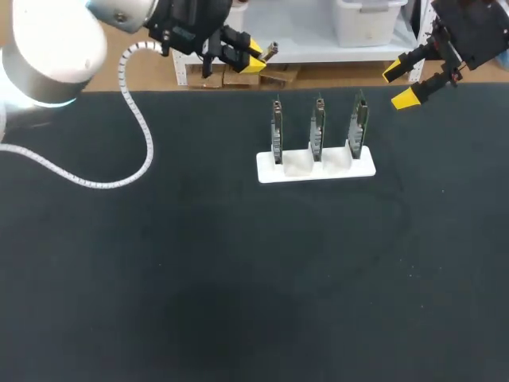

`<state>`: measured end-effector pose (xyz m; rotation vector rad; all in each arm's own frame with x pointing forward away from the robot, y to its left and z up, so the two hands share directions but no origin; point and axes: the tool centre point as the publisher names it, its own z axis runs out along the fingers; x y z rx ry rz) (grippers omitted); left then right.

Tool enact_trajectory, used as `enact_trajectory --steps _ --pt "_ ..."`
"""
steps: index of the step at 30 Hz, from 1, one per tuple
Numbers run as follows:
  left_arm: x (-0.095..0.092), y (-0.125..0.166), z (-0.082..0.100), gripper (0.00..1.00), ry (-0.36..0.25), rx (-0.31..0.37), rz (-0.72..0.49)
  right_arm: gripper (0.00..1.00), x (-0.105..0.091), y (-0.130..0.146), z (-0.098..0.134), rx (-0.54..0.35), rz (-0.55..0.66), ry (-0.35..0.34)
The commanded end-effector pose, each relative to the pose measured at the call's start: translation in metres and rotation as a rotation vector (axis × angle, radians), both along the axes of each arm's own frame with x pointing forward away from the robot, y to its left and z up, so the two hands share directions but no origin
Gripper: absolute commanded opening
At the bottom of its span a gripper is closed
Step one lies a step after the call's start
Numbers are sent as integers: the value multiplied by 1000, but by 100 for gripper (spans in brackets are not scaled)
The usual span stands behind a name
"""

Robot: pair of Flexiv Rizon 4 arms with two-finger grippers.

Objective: Pick up the optical module with the left hand, and insert it into the network port with the right hand.

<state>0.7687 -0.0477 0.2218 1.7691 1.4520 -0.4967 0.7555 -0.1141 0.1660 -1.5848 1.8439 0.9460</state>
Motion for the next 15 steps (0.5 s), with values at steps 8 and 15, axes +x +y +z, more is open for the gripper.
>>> enact_trajectory --steps 8,15 --pt "2 -4 2 0 2 4 -12 100 -2 0 0 -1 -3 -2" --pt "6 -34 1 0 -18 -137 -58 100 -2 0 0 -1 -3 -2"
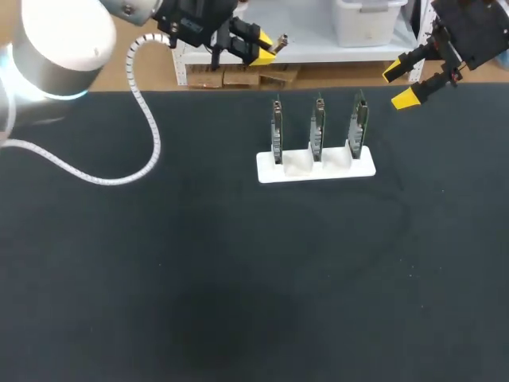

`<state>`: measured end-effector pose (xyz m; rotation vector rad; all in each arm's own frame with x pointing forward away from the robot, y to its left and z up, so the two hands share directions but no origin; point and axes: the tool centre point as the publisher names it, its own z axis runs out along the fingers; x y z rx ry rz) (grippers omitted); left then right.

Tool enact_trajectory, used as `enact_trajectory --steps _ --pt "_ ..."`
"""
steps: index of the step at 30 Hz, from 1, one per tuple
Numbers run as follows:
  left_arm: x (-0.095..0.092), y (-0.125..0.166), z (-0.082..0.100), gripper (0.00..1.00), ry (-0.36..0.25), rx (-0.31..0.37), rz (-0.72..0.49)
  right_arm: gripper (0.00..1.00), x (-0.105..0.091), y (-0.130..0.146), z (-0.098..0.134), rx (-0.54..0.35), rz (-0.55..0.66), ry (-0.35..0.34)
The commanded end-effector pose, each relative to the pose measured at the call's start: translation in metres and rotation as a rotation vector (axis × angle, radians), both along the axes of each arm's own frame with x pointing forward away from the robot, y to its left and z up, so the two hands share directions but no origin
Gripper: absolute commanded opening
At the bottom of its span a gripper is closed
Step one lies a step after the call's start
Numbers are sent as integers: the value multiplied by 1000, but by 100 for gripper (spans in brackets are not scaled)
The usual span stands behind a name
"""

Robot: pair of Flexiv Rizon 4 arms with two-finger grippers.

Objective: Pick up the optical module with the left hand, and insert it into the network port with the right hand.

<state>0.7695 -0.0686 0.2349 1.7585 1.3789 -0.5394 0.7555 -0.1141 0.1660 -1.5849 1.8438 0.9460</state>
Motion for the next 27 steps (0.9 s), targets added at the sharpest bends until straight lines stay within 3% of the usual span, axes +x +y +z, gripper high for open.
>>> enact_trajectory --steps 1,8,15,18,27 --pt "6 -18 -13 0 -4 -103 -24 100 -2 0 0 -1 -3 -2" --pt "14 -36 -8 0 -9 -195 -55 100 -2 0 0 -1 -3 -2" --pt "13 -45 0 0 -12 -224 -87 100 -2 0 0 -1 -3 -2" --pt "12 -51 -3 0 13 -166 -94 100 -2 0 0 -1 -3 -2" --pt "12 -51 -3 0 13 -166 -94 100 -2 0 0 -1 -3 -2"
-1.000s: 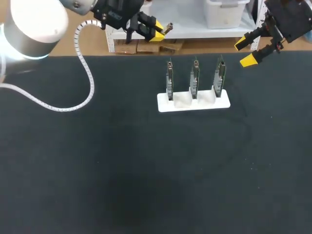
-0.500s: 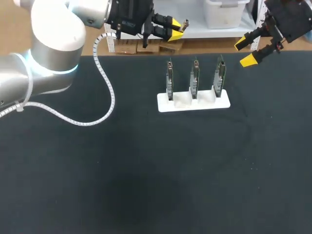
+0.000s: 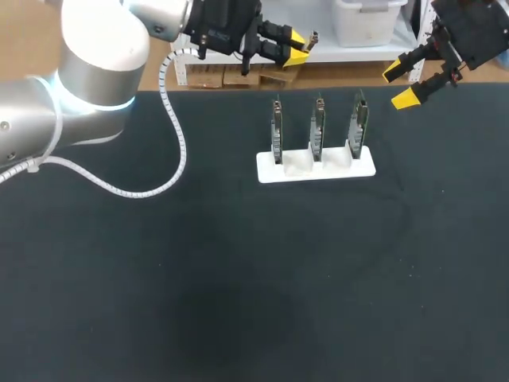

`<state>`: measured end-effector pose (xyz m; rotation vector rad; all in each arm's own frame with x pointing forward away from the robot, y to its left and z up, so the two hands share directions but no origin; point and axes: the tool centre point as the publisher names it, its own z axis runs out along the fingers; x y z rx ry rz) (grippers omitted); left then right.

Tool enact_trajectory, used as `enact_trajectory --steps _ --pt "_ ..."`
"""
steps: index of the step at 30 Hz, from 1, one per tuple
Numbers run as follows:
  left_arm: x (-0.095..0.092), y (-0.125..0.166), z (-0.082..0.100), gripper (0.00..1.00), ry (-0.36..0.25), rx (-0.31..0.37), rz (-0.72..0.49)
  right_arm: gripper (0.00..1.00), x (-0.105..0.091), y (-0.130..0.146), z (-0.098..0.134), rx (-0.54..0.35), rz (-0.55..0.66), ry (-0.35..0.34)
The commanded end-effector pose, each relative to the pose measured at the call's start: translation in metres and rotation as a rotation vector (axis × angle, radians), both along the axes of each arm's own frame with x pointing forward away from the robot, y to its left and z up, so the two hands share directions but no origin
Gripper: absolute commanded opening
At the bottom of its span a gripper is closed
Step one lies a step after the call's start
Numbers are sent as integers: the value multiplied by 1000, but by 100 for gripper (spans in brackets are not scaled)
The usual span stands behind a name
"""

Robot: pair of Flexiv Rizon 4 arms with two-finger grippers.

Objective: Pick up the optical module with the left hand, and insert it into the network port with the right hand.

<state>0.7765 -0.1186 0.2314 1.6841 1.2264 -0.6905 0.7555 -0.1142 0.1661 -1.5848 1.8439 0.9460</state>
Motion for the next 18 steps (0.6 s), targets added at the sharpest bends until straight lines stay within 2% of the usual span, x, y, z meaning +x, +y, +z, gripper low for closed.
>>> enact_trajectory --steps 1,3,11,18 --pt "5 -1 1 0 5 6 -8 100 -2 0 0 -1 -3 -2" --pt "5 -1 1 0 5 6 -8 100 -2 0 0 -1 -3 -2" --pt "10 -20 -2 0 66 -102 -13 100 -2 0 0 -1 -3 -2" --pt "14 -29 0 0 108 -134 -33 100 -2 0 0 -1 -3 -2"
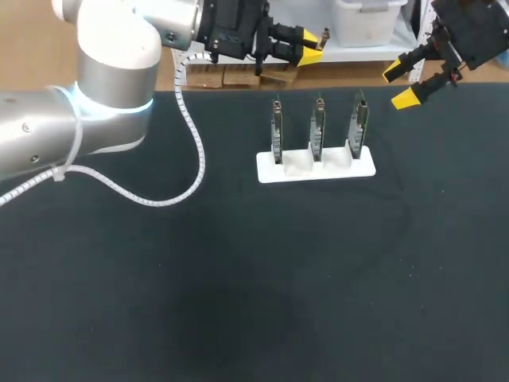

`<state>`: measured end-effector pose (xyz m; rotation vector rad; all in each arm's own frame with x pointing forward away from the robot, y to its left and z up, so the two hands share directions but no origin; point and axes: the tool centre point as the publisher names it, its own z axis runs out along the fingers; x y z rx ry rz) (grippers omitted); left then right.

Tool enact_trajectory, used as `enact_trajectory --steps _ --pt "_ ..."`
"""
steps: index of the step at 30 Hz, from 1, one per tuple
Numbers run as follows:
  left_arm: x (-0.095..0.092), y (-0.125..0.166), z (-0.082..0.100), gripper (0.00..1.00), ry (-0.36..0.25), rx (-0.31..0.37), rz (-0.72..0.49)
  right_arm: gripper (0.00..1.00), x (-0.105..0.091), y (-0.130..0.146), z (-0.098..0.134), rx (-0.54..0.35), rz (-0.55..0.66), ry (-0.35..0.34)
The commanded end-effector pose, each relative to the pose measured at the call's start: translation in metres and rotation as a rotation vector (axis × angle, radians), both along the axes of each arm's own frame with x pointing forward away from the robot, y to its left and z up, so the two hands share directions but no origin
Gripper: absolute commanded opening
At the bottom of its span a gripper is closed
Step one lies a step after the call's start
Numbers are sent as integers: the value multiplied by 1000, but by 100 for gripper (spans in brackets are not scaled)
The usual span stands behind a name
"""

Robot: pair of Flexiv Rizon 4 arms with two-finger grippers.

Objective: Pick up the optical module with the left hand, and insert it into the network port with the right hand.

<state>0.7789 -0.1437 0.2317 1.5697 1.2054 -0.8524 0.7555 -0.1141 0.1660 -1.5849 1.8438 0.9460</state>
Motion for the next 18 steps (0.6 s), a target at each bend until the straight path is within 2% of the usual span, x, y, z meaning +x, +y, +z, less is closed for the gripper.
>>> enact_trajectory --steps 1,6,18 --pt "11 -4 1 0 3 -20 -11 100 -1 0 0 -1 -3 -2" --pt "9 -9 1 0 32 -57 3 100 -1 0 0 -1 -3 -2" --pt "7 -29 -5 0 55 -63 -69 100 -1 0 0 -1 -3 -2"
